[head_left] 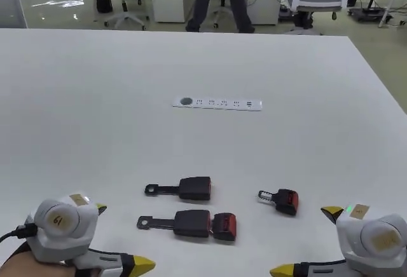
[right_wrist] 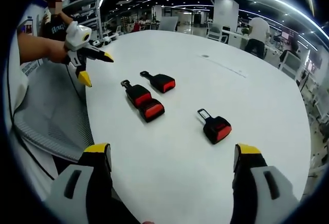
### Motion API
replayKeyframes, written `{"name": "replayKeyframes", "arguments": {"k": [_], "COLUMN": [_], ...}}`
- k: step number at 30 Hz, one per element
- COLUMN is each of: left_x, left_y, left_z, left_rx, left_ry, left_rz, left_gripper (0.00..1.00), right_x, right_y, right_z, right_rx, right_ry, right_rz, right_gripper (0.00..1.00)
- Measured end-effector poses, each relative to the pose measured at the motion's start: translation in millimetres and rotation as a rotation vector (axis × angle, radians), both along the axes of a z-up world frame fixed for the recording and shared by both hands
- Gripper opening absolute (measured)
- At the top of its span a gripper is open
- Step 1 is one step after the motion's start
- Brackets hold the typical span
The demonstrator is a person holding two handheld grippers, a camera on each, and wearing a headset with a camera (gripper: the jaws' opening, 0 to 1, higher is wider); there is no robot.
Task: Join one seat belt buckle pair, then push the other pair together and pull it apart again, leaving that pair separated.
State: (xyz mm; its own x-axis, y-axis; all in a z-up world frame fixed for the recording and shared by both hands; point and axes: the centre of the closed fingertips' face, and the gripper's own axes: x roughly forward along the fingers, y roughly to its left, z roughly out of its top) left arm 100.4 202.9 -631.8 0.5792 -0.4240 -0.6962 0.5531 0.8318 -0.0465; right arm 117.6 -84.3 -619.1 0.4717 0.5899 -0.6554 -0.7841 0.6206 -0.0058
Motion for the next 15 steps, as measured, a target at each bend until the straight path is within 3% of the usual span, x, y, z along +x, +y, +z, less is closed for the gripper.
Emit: {"name": "replayKeyframes", "arguments": {"k": [6,9,15], "left_x": [-1.2,-0.2,5.5], "left_y": [6.6,9.0,9.9], "left_z": [0.6,1.5,3.6], "left_rx": [0.004,0.009,0.0], "left_ry": [0.0,0.0,-0.004], "left_rz": [0.021,0.019,0.021], "left_gripper": [1.0,1.0,1.0], "right_x": [2.4,4.1,9.1], "right_y": [3.7,2.2,-0.7], "right_z": [1.1,1.4,2.9], "right_rx": [0.001,-0.024,-0.004], "right_ry": [0.0,-0.014,-0.006], "right_rz": [0.008,0.028,0.001], "right_gripper": [0.99,0.99,0.99]}}
